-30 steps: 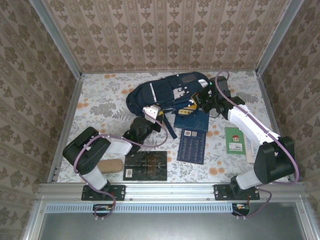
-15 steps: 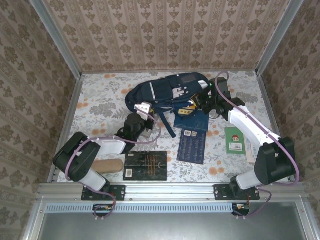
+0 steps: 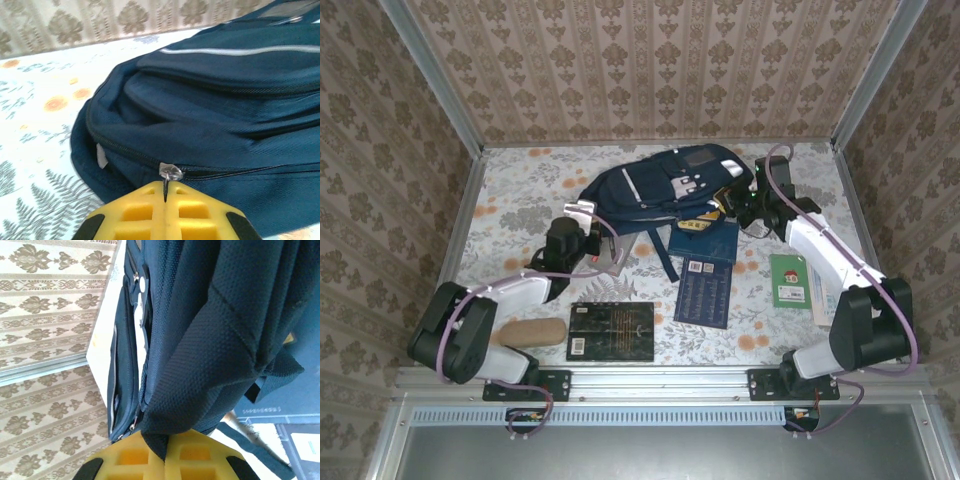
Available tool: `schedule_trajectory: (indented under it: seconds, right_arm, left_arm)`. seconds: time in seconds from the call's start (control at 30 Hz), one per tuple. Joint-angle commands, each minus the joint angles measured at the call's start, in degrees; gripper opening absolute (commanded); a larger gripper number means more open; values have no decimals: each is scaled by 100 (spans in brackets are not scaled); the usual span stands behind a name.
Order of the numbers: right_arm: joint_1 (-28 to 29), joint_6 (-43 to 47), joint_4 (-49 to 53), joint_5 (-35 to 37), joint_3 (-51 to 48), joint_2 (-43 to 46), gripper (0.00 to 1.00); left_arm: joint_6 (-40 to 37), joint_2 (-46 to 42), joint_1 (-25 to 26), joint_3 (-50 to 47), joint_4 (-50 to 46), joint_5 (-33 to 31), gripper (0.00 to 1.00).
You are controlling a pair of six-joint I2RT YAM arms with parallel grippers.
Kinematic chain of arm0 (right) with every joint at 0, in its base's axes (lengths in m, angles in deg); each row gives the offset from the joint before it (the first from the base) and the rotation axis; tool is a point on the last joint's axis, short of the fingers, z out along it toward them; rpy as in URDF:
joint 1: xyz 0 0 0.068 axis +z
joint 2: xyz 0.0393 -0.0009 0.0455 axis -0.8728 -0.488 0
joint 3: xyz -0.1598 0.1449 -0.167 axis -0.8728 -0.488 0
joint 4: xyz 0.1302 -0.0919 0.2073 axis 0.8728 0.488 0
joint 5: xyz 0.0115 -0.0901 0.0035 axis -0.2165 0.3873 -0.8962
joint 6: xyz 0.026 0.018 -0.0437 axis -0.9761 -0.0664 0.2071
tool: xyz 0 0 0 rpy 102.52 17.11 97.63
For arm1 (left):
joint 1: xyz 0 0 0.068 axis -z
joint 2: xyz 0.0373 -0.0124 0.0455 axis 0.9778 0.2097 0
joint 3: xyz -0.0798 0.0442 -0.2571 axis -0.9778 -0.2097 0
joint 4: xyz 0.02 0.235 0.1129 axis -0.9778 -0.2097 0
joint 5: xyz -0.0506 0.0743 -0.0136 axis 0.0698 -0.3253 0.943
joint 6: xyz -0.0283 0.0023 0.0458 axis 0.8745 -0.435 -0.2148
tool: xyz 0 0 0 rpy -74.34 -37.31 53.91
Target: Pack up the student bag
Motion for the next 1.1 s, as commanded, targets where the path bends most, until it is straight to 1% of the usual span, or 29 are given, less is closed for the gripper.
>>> schedule_trajectory:
  seconds: [0.0,0.07,0.1,0.13,0.17,0.27,0.37,0.43,0.53,0.6,0.73,0.83,0.87,0.9,0.97,1.03,1.07]
  right_arm:
    - [-264,591,-160,-323,603,-470,1]
    - [-414,897,22,-323,976,-859,6]
    - [-482,1006,39,-331,1128,-1020,12]
    - [-552,1125,137,-324,1329,-1205,24]
    - [-617,1221,293,-314,1522,-1375,34]
    - [-696,1410,696,-255,1915,-1615,50]
    - [-662,1535,923,-62,1877,-1443,60]
    - [-580,1671,1103,125,1726,-1213,65]
    - [-406,1728,1165,99,1382,-913,64]
    - [-175,1647,1056,56,1083,-725,64]
    - [605,1231,647,185,555,-483,64]
    - [1257,706,89,168,233,-579,62]
    - [1466,501,-117,172,168,-668,61]
    - [1615,325,-295,183,117,-751,60]
    - [1876,-39,-646,250,42,-980,58]
    - [2031,-380,-940,262,35,-1220,57]
    - [2086,-549,-1081,258,41,-1347,56]
  left_arm:
    - [-333,-340,188,218,-274,851,0]
    - [-434,-450,457,313,-437,1002,0]
    - [-456,-471,580,381,-564,1005,0]
    - [-459,-480,717,469,-676,1078,0]
    - [-444,-456,833,541,-743,1152,0]
    - [-344,-357,1098,667,-819,1200,0]
    - [-267,-313,1197,673,-843,1153,0]
    - [-240,-322,1196,606,-856,1107,0]
    - [-228,-381,1105,554,-943,1017,0]
    - [-196,-442,974,537,-961,1090,0]
    - [-270,-506,809,603,-1161,1212,0]
    - [-237,-579,645,593,-1349,1216,0]
    - [-194,-625,568,593,-1430,1157,3]
    - [-185,-672,492,590,-1507,1125,10]
    - [-227,-835,355,558,-1652,1115,16]
    - [-278,-991,282,515,-1737,1047,24]
    - [-296,-1070,252,488,-1770,1014,26]
